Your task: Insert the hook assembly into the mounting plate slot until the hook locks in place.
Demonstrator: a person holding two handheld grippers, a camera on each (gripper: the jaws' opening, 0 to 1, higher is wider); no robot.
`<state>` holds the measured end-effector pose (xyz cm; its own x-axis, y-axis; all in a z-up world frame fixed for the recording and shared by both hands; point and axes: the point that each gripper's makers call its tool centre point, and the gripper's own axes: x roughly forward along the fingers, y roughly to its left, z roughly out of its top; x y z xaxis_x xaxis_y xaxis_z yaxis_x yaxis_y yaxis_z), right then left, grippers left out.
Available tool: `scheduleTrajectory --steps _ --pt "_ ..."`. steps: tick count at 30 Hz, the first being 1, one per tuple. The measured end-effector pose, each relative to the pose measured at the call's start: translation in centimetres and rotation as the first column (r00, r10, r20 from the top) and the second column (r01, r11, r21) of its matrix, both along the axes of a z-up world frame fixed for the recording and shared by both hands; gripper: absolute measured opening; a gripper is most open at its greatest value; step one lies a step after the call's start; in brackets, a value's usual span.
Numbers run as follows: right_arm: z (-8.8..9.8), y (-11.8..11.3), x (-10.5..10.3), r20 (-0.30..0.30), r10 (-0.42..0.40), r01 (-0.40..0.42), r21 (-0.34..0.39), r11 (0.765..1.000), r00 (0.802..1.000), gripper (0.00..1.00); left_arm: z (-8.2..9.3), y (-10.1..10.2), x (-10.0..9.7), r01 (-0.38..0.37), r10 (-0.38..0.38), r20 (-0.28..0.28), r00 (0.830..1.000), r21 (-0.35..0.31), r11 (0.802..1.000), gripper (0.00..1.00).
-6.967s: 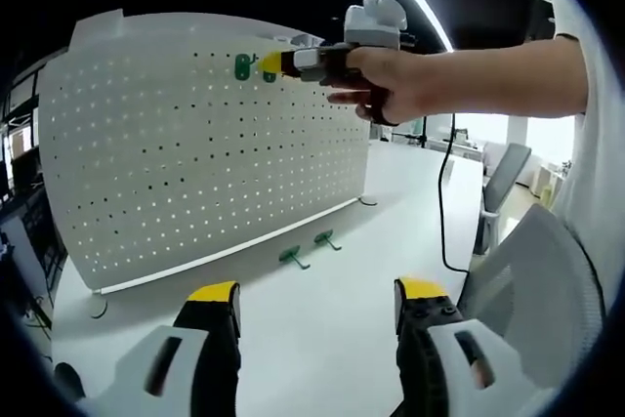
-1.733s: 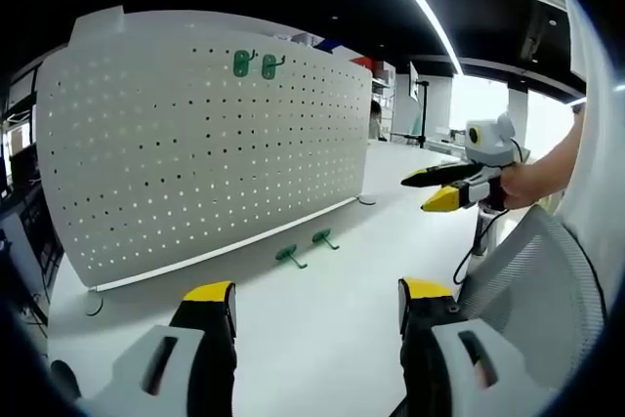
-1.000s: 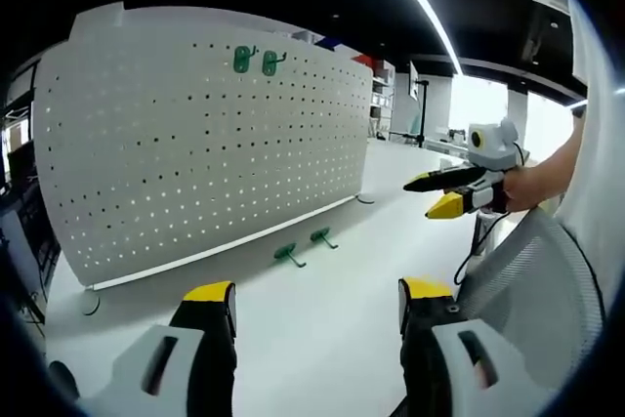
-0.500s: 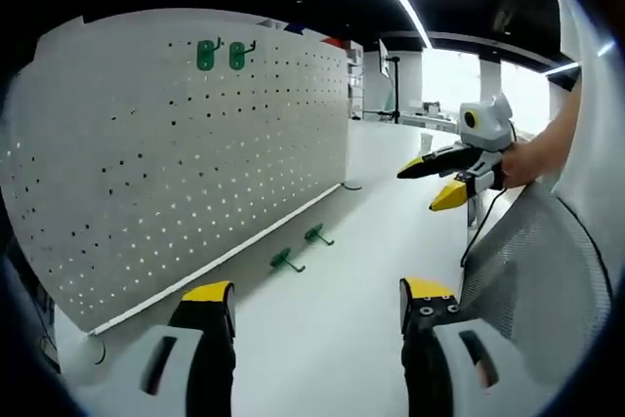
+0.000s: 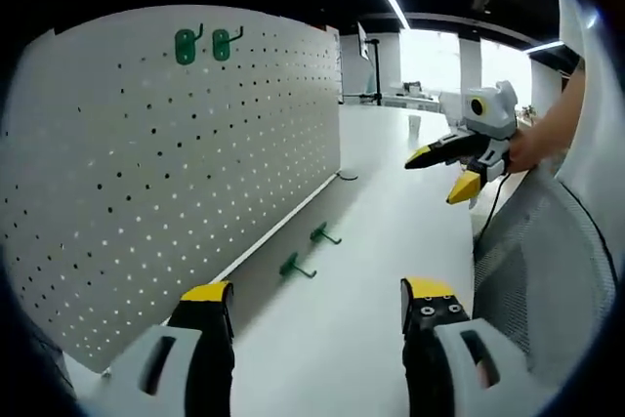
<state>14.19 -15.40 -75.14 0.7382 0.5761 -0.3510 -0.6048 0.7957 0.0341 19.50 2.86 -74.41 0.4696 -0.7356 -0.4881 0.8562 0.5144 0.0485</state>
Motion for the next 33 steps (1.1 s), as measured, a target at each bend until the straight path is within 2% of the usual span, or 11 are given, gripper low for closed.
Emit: scheduleTrajectory --steps 3,6,10,18,33 --pt "-0.1 -0.1 0.1 -0.001 -0.004 0.004 0.001 1.000 1.000 0.62 -0.3 -0.1 0.5 0.020 -0.020 -0.007 1.000 0.021 1.000 0.72" --pt "-0.1 -0.3 0.2 -0.004 -0.012 0.012 0.004 1.000 1.000 0.62 -0.4 -0.6 0.8 0.035 -0.035 -0.024 0.999 0.015 0.999 0.72" --pt "-0.2 -0.5 0.2 -0.008 -0.018 0.018 0.003 1.000 1.000 0.62 -1.0 -1.2 1.1 0.082 -0.080 -0.028 0.996 0.058 0.995 0.73" --pt "-0.3 -0.6 0.2 -0.009 -0.023 0.023 0.002 1.000 1.000 0.62 -1.4 -1.7 2.4 0.112 -0.109 -0.044 0.993 0.080 0.990 0.73" --pt "-0.6 -0.3 0.0 -0.026 -0.015 0.015 -0.012 1.000 1.000 0.63 -3.4 -3.1 4.2 0.199 -0.189 -0.081 0.979 0.142 0.970 0.72"
